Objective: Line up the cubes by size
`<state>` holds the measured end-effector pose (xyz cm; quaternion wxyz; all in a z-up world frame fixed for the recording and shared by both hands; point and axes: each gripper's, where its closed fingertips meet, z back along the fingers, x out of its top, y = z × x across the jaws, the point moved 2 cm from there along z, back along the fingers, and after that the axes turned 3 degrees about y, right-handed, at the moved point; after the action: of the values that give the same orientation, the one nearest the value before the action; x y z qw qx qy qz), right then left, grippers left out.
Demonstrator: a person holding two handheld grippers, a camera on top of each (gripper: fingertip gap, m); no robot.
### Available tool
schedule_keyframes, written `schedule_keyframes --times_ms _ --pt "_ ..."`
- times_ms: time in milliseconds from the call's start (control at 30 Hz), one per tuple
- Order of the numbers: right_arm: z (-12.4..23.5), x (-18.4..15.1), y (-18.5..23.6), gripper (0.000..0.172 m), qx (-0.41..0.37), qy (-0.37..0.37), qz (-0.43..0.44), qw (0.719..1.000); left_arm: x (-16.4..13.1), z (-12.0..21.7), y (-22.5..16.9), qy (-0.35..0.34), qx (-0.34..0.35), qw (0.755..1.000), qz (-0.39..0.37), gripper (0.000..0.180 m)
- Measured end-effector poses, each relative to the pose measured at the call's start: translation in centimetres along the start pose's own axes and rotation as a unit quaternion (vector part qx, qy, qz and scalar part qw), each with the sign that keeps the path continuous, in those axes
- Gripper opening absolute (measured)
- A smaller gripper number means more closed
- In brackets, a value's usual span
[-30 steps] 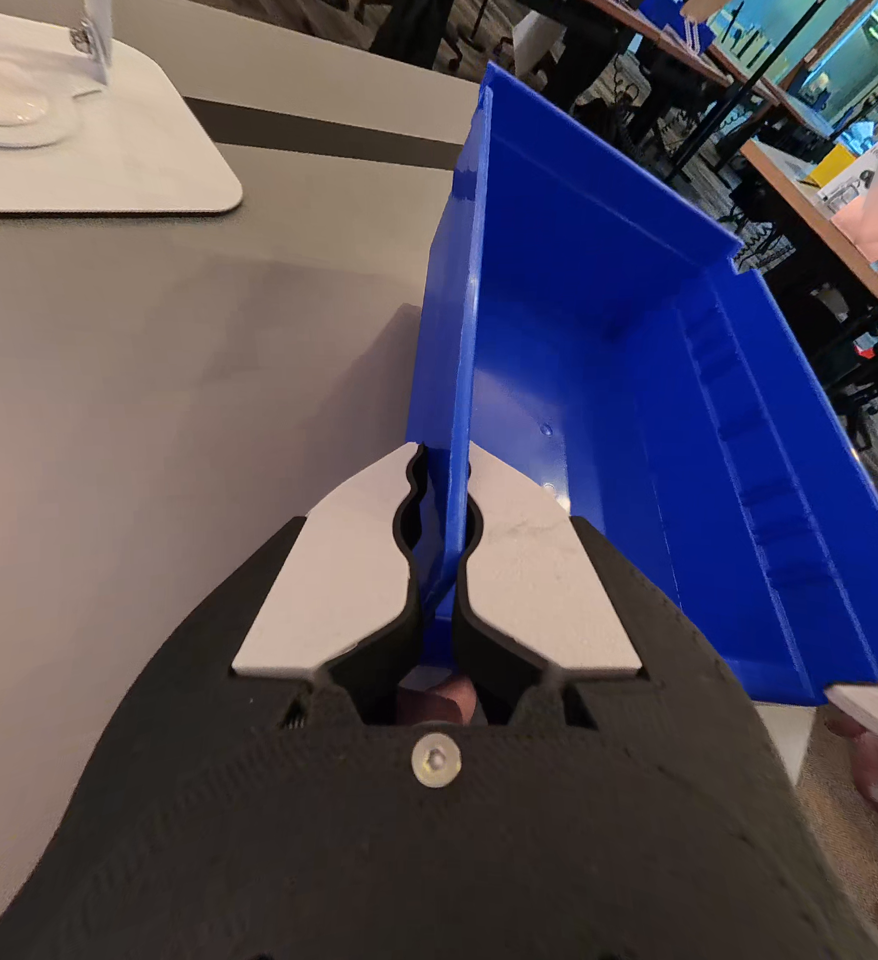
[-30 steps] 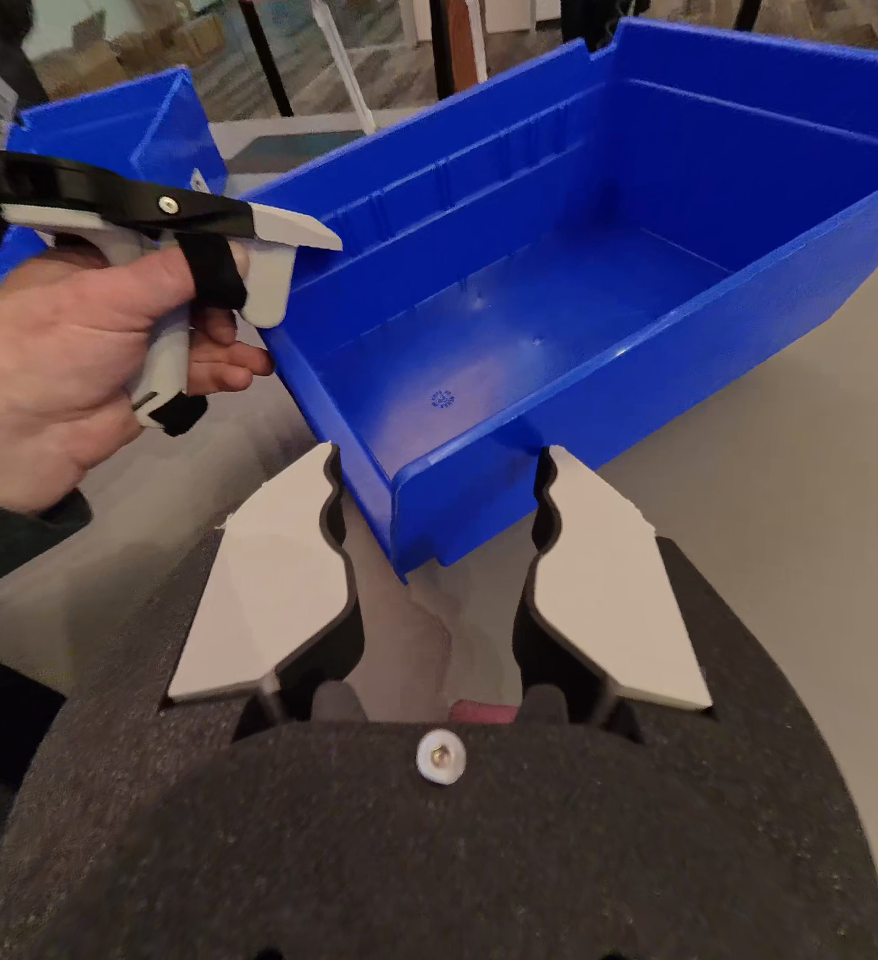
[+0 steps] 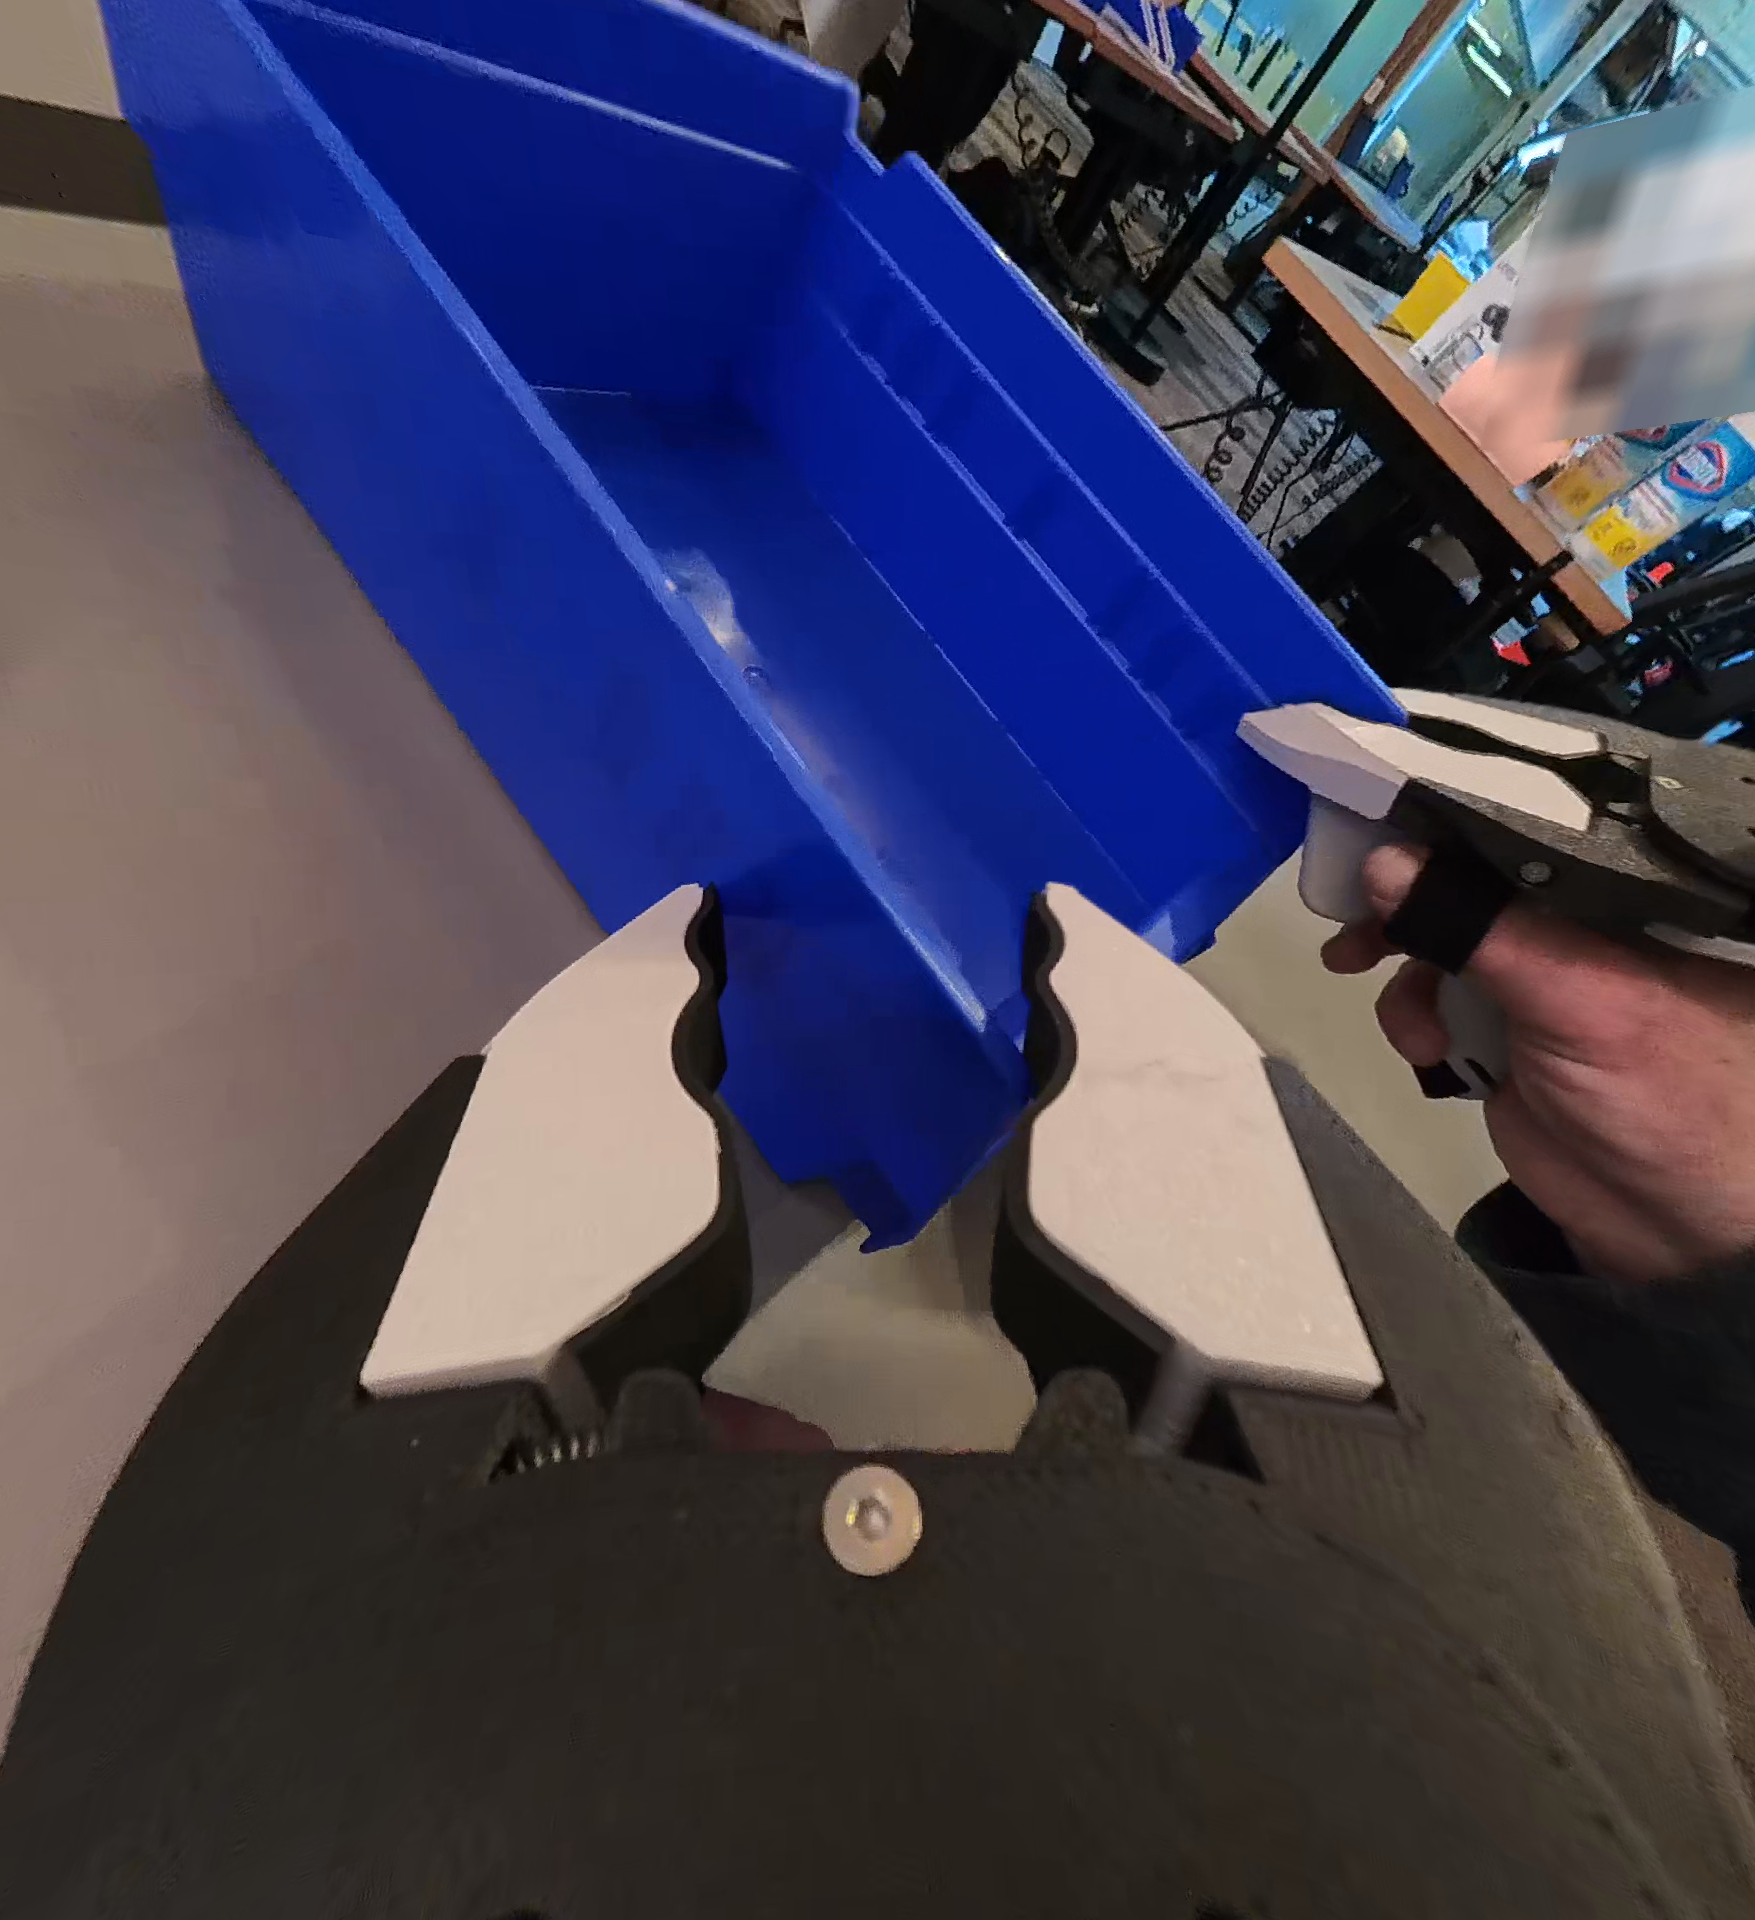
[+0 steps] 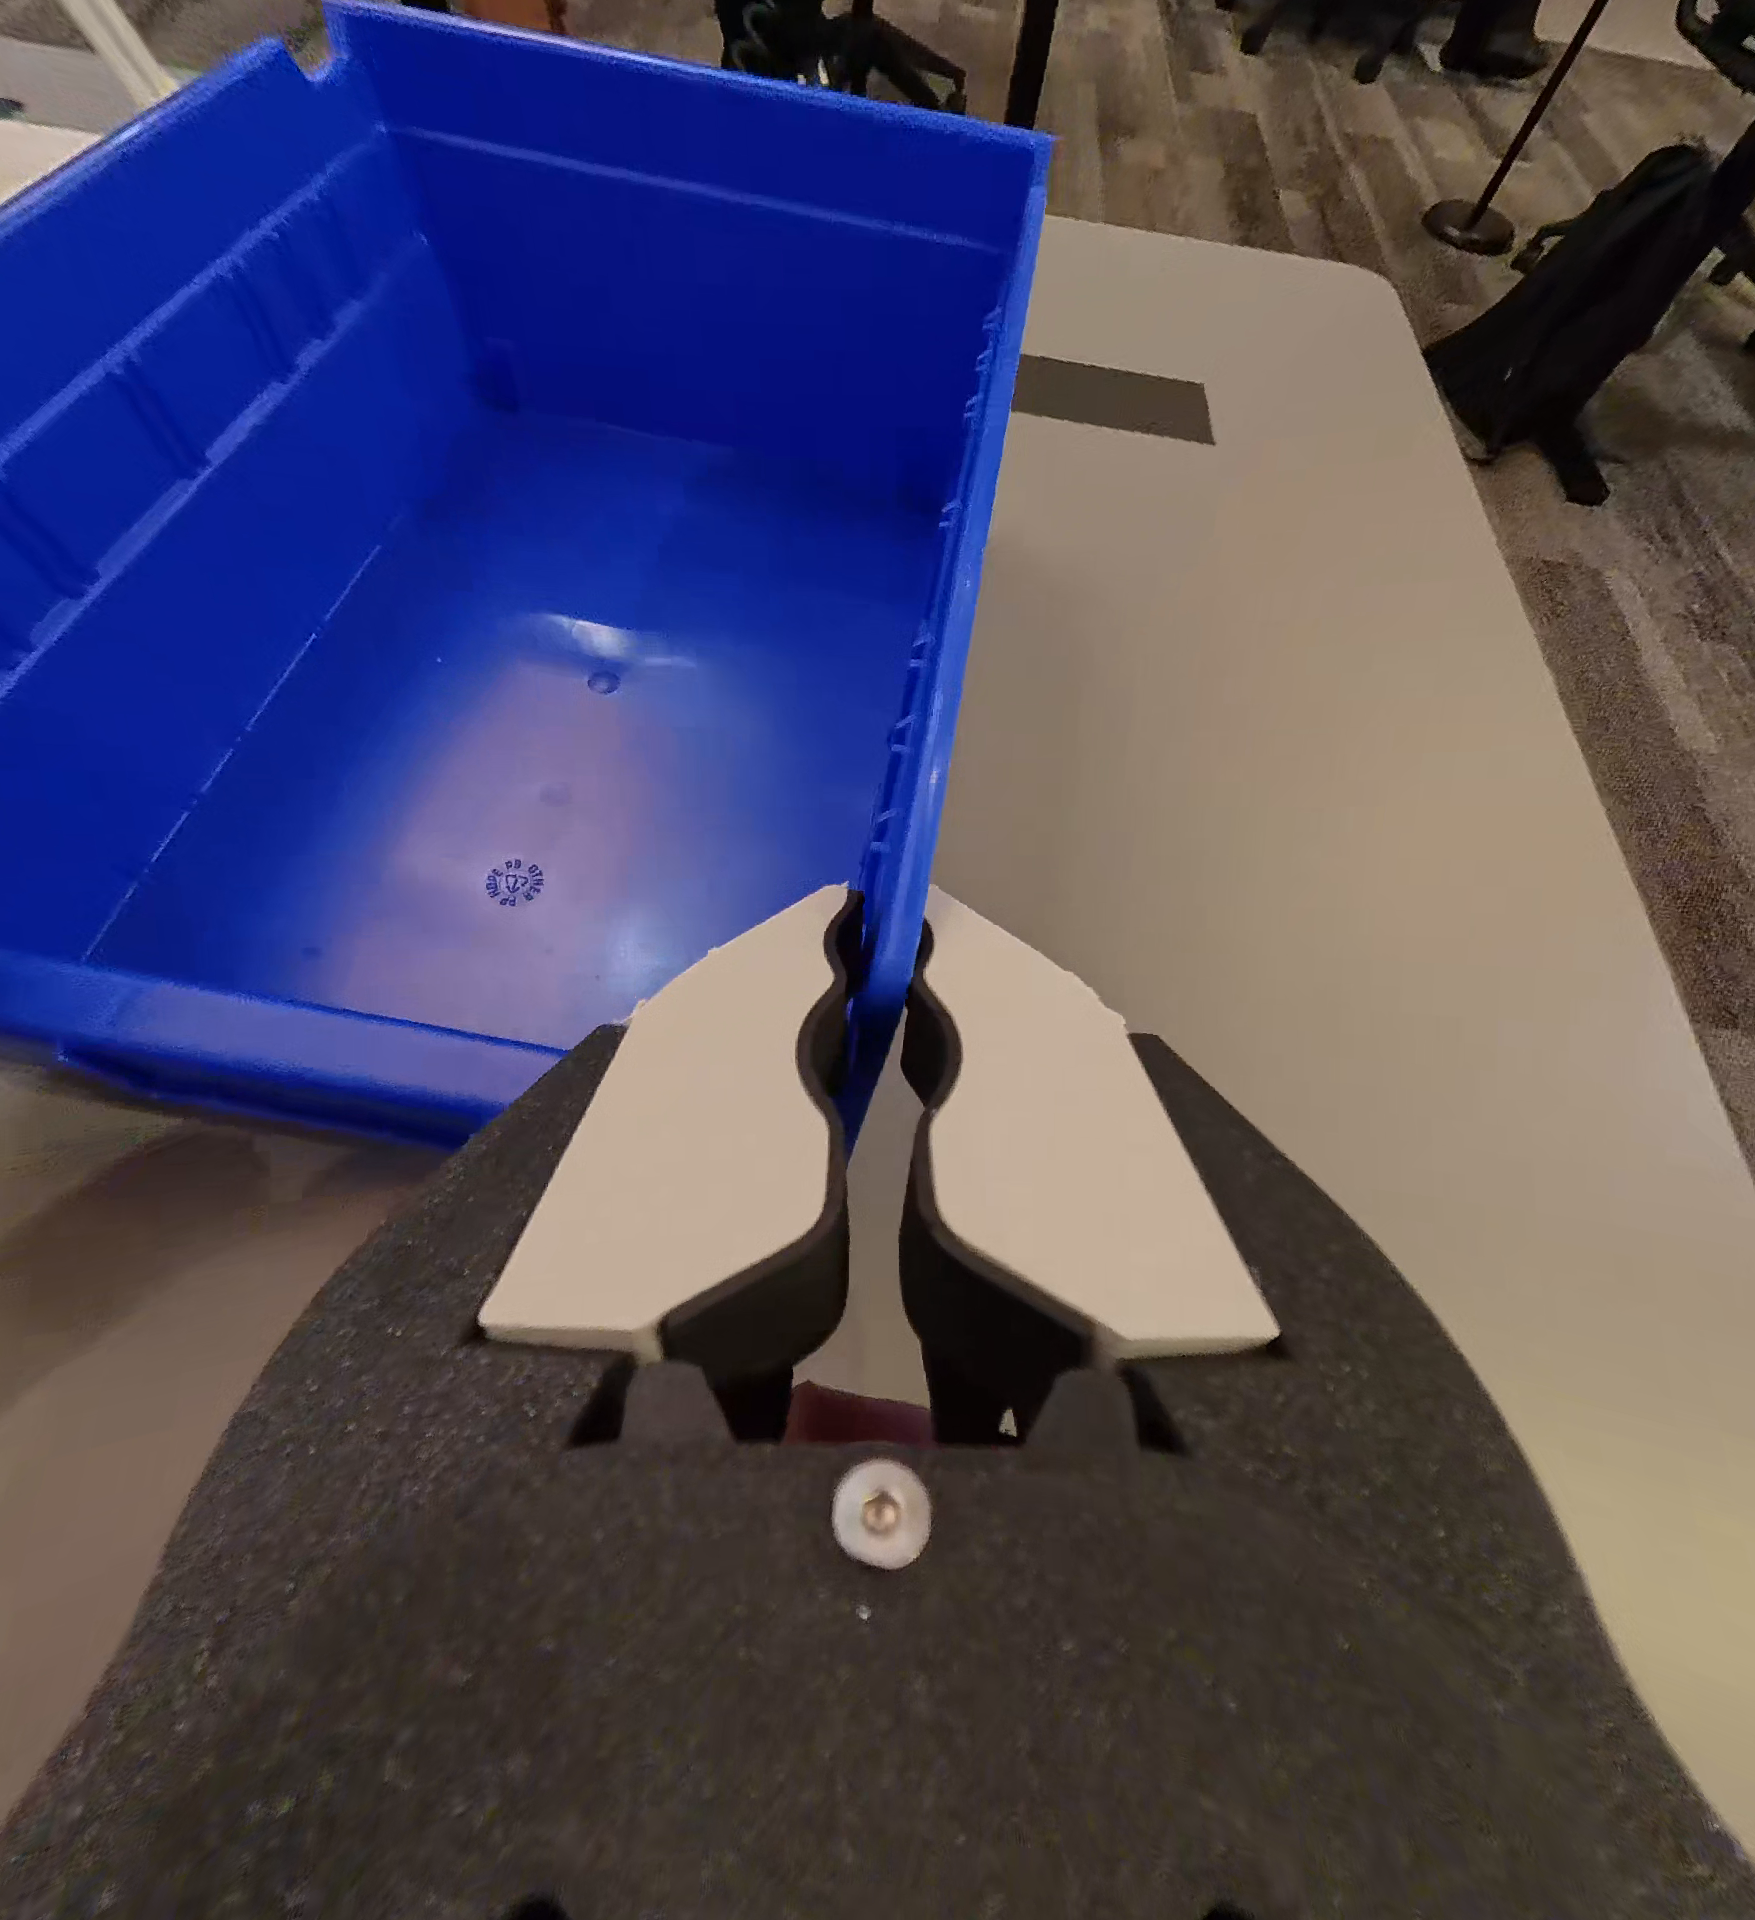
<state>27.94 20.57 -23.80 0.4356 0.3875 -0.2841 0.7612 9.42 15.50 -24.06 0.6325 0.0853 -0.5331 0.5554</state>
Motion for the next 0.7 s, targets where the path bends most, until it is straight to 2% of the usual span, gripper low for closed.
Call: schedule_keyframes --times_ms 367,633,667,700 --pt "-7.0 4.0 -5.4 0.004 -0.002 0.002 0.004 1.0 5.1 -6.9 2.1 -0.01 0.01 1.0 0.019 0.056" --pt "-9.4 5.2 -7.0 0.004 -0.001 0.001 -0.002 1.0 7.1 -9.3 3.3 -0.02 0.019 1.0 0.015 0.056" --pt "-9.4 5.3 -6.9 0.005 -0.004 -0.004 0.002 1.0 7.2 -9.4 3.2 -0.023 0.014 1.0 0.01 0.065" --pt "-9.2 5.3 -6.8 0.018 -0.007 -0.01 0.006 1.0 7.2 -9.6 3.1 -0.029 0.01 0.999 0.01 0.096"
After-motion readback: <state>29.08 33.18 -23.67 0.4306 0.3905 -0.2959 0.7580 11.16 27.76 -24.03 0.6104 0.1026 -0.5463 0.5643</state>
